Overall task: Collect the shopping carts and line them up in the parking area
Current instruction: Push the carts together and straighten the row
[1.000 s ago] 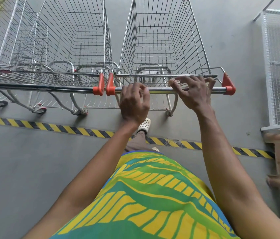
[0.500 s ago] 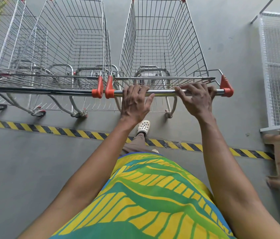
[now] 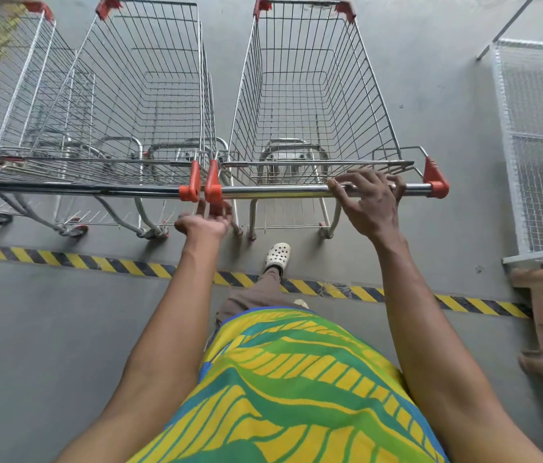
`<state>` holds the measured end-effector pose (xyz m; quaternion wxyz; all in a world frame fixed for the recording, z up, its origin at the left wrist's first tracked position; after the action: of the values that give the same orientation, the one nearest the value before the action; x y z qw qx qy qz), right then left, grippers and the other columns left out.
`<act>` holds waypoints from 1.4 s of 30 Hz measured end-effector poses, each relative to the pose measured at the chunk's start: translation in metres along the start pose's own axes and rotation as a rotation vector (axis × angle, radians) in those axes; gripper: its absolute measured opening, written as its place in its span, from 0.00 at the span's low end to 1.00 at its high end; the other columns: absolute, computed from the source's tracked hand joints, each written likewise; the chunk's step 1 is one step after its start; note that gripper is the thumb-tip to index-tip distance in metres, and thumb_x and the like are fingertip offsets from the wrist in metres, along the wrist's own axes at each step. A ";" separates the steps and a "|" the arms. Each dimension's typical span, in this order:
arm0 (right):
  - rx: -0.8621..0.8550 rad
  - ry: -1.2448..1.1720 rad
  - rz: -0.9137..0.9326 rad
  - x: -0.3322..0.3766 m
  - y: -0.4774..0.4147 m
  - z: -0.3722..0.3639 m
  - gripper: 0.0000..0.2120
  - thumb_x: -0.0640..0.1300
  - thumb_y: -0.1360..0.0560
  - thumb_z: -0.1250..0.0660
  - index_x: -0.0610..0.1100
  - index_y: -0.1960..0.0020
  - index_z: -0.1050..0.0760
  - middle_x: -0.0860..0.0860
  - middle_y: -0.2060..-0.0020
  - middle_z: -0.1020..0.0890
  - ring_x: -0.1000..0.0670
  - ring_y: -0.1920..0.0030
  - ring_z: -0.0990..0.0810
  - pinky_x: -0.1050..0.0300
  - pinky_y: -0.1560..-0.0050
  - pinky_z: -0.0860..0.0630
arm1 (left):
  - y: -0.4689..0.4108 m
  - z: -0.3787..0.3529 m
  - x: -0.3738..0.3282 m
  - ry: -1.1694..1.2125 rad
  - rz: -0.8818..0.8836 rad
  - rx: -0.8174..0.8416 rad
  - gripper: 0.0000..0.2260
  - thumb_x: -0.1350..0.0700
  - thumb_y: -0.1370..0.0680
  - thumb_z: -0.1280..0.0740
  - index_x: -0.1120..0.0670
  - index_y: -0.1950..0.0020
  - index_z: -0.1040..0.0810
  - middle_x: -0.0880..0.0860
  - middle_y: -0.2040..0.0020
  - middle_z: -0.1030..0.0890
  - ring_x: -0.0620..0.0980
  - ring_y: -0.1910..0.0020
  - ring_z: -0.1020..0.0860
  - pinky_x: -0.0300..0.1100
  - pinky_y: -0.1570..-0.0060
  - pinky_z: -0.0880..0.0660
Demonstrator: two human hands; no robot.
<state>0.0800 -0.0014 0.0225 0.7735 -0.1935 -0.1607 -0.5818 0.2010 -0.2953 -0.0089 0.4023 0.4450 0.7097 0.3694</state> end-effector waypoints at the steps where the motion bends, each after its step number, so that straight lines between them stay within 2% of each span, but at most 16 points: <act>1: -0.001 0.003 0.003 0.001 0.001 -0.001 0.27 0.74 0.23 0.44 0.57 0.46 0.16 0.60 0.43 0.18 0.56 0.35 0.26 0.38 0.28 0.42 | 0.003 -0.007 0.000 0.039 0.002 0.038 0.30 0.39 0.16 0.56 0.58 0.41 0.22 0.63 0.50 0.19 0.57 0.54 0.21 0.46 0.43 0.25; 3: -0.006 0.004 0.002 0.002 0.002 -0.001 0.25 0.73 0.22 0.43 0.57 0.46 0.16 0.59 0.43 0.18 0.56 0.35 0.26 0.37 0.29 0.42 | 0.015 -0.022 -0.002 0.073 -0.023 0.089 0.28 0.43 0.16 0.55 0.59 0.47 0.21 0.65 0.53 0.17 0.60 0.52 0.18 0.52 0.41 0.22; 5: -0.001 -0.002 0.008 0.003 0.004 -0.001 0.24 0.71 0.21 0.42 0.57 0.45 0.16 0.59 0.43 0.18 0.55 0.36 0.26 0.37 0.29 0.42 | 0.019 -0.031 -0.004 0.113 -0.056 0.106 0.28 0.47 0.16 0.55 0.59 0.50 0.19 0.66 0.55 0.15 0.60 0.51 0.16 0.49 0.45 0.22; 8: 0.018 -0.009 0.017 0.003 0.004 -0.001 0.25 0.70 0.20 0.44 0.56 0.44 0.17 0.57 0.44 0.18 0.54 0.36 0.26 0.38 0.31 0.41 | 0.012 -0.035 -0.006 0.099 -0.088 0.104 0.32 0.45 0.17 0.58 0.57 0.38 0.18 0.64 0.45 0.16 0.60 0.48 0.18 0.46 0.33 0.32; 10: 0.024 -0.008 0.019 0.002 0.004 -0.001 0.26 0.70 0.20 0.46 0.55 0.43 0.17 0.57 0.44 0.18 0.54 0.37 0.26 0.39 0.31 0.41 | 0.007 -0.039 -0.009 0.084 -0.099 0.123 0.32 0.45 0.17 0.59 0.57 0.35 0.19 0.64 0.43 0.17 0.60 0.48 0.18 0.47 0.32 0.31; 13: 0.024 -0.016 0.021 0.003 0.004 -0.002 0.25 0.69 0.19 0.46 0.55 0.43 0.17 0.58 0.44 0.18 0.55 0.37 0.26 0.39 0.31 0.40 | 0.002 -0.035 -0.006 0.121 -0.054 0.091 0.35 0.41 0.16 0.60 0.56 0.41 0.16 0.62 0.46 0.15 0.57 0.54 0.16 0.43 0.59 0.21; 15: 0.015 -0.027 0.024 0.003 0.004 -0.002 0.24 0.69 0.19 0.45 0.55 0.43 0.17 0.57 0.45 0.18 0.55 0.37 0.27 0.39 0.31 0.41 | 0.000 -0.022 0.000 0.004 -0.118 -0.006 0.29 0.41 0.15 0.58 0.48 0.51 0.19 0.52 0.59 0.18 0.43 0.68 0.25 0.35 0.70 0.32; 17: 0.004 -0.031 0.022 0.001 0.003 -0.003 0.24 0.69 0.19 0.45 0.55 0.44 0.17 0.57 0.45 0.18 0.55 0.37 0.27 0.39 0.32 0.40 | 0.014 -0.002 0.007 -0.519 -0.375 -0.081 0.16 0.45 0.14 0.54 0.38 0.56 0.31 0.40 0.60 0.31 0.38 0.68 0.37 0.32 0.65 0.40; 19: 0.008 -0.025 0.018 -0.002 0.003 -0.005 0.24 0.69 0.19 0.44 0.54 0.44 0.17 0.57 0.46 0.17 0.55 0.38 0.26 0.41 0.33 0.40 | 0.027 0.012 0.018 -0.727 -0.731 -0.149 0.09 0.48 0.20 0.45 0.40 0.59 0.32 0.41 0.60 0.30 0.43 0.63 0.32 0.38 0.60 0.35; 20: 0.009 -0.022 0.015 -0.003 0.003 -0.006 0.24 0.70 0.20 0.43 0.54 0.45 0.17 0.57 0.47 0.18 0.55 0.39 0.26 0.43 0.34 0.40 | 0.037 0.016 0.024 -0.785 -0.996 -0.078 0.08 0.50 0.21 0.42 0.42 0.59 0.29 0.43 0.60 0.27 0.48 0.60 0.29 0.42 0.58 0.33; 22: -0.010 -0.021 0.016 -0.003 0.004 -0.007 0.23 0.70 0.21 0.41 0.54 0.47 0.17 0.57 0.50 0.18 0.55 0.41 0.26 0.46 0.35 0.41 | 0.068 0.012 0.047 -1.150 -1.582 0.296 0.05 0.55 0.21 0.38 0.47 0.54 0.23 0.48 0.57 0.23 0.53 0.54 0.26 0.46 0.53 0.31; 24: -0.030 -0.035 0.014 -0.001 0.004 -0.009 0.22 0.70 0.22 0.39 0.54 0.49 0.18 0.57 0.52 0.19 0.55 0.43 0.26 0.49 0.36 0.42 | 0.072 0.003 0.068 -1.599 -1.869 0.551 0.08 0.56 0.21 0.35 0.54 0.44 0.21 0.53 0.49 0.21 0.56 0.47 0.25 0.52 0.45 0.29; 26: -0.039 -0.051 0.011 0.000 0.004 -0.010 0.22 0.70 0.22 0.38 0.53 0.50 0.18 0.57 0.52 0.19 0.54 0.43 0.25 0.49 0.36 0.42 | 0.056 -0.006 0.076 -1.779 -1.883 0.520 0.15 0.54 0.20 0.34 0.55 0.35 0.22 0.55 0.40 0.22 0.57 0.38 0.26 0.54 0.36 0.31; 28: -0.044 -0.056 0.012 -0.002 0.004 -0.010 0.21 0.70 0.22 0.38 0.54 0.50 0.18 0.58 0.52 0.19 0.55 0.43 0.25 0.48 0.35 0.41 | 0.043 -0.013 0.078 -1.852 -1.810 0.470 0.16 0.51 0.18 0.36 0.54 0.32 0.23 0.54 0.37 0.21 0.56 0.35 0.26 0.52 0.31 0.34; 32: -0.047 -0.068 0.022 -0.003 0.004 -0.010 0.22 0.70 0.22 0.38 0.53 0.50 0.18 0.58 0.53 0.19 0.54 0.44 0.26 0.45 0.35 0.39 | 0.034 -0.018 0.073 -1.854 -1.876 0.464 0.14 0.48 0.16 0.39 0.53 0.39 0.19 0.53 0.46 0.19 0.55 0.46 0.23 0.50 0.37 0.32; 42: -0.034 -0.050 0.021 -0.001 0.005 -0.009 0.22 0.71 0.22 0.39 0.54 0.50 0.19 0.58 0.52 0.20 0.55 0.44 0.26 0.50 0.37 0.41 | 0.034 -0.018 0.071 -1.862 -1.868 0.478 0.14 0.47 0.16 0.39 0.53 0.40 0.19 0.53 0.46 0.19 0.55 0.47 0.24 0.51 0.37 0.31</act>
<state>0.0847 -0.0040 0.0139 0.7720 -0.2227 -0.1678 -0.5711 0.1769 -0.2215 0.0111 0.7453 -0.0601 0.2561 -0.6127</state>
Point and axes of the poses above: each hand's wrist, its own y-axis away from the middle knuckle, its own z-axis out of the back of the hand, x = y × z, the point moved 3 cm from there along -y, towards the middle knuckle
